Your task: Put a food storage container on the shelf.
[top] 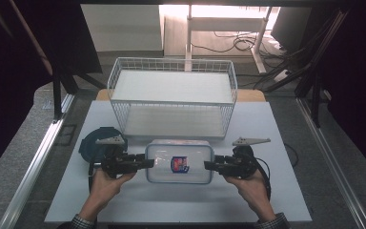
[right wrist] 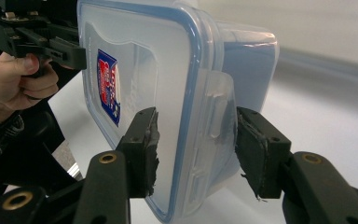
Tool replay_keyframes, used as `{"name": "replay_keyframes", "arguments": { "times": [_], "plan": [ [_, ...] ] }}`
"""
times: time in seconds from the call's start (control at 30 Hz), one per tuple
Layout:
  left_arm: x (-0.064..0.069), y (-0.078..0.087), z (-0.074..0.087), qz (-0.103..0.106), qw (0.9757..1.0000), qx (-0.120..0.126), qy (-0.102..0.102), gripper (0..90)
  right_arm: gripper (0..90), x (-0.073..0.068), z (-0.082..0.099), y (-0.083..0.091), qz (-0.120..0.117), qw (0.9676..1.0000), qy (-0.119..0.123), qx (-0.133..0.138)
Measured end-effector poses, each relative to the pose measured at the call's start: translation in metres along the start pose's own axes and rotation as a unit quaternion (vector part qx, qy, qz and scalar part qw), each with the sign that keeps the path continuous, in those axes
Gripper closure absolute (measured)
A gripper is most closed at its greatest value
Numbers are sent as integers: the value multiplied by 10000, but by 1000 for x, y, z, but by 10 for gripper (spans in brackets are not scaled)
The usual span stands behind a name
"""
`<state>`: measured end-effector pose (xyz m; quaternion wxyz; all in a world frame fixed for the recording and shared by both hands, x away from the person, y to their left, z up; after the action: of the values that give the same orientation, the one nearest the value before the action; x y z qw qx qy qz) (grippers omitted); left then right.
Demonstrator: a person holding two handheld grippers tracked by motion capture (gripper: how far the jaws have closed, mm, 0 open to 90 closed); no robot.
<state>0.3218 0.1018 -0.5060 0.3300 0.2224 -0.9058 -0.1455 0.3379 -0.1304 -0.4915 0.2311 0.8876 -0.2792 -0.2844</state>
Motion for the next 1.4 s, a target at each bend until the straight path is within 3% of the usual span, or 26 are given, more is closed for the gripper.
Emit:
{"name": "replay_keyframes", "arguments": {
  "times": [0.3, 0.9, 1.4],
  "plan": [
    [3, 13, -40, -4, 9995, 281, -174, 539, 510, -3, -41, 13, 28, 9995, 134, 297],
    [-4, 43, -109, -8, 9970, 757, -138, 541, 527, -9, -125, 19, -182, 9959, 303, 828],
    [-10, 63, -162, -147, 9949, 971, -226, 540, 526, -9, -178, 18, -212, 9944, 359, 968]
  ]
}}
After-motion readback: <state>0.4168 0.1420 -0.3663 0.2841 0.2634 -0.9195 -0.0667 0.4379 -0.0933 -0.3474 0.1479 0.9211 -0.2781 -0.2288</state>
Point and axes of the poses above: each handheld gripper's, and its own axes: y roughly backward along the jaws, z roughly out of its underside, x roughly to its right, the point moved 10 cm from there along -y, roughly forward along the jaws, and after that the axes turned 3 degrees about z, right-handed, at the moved point
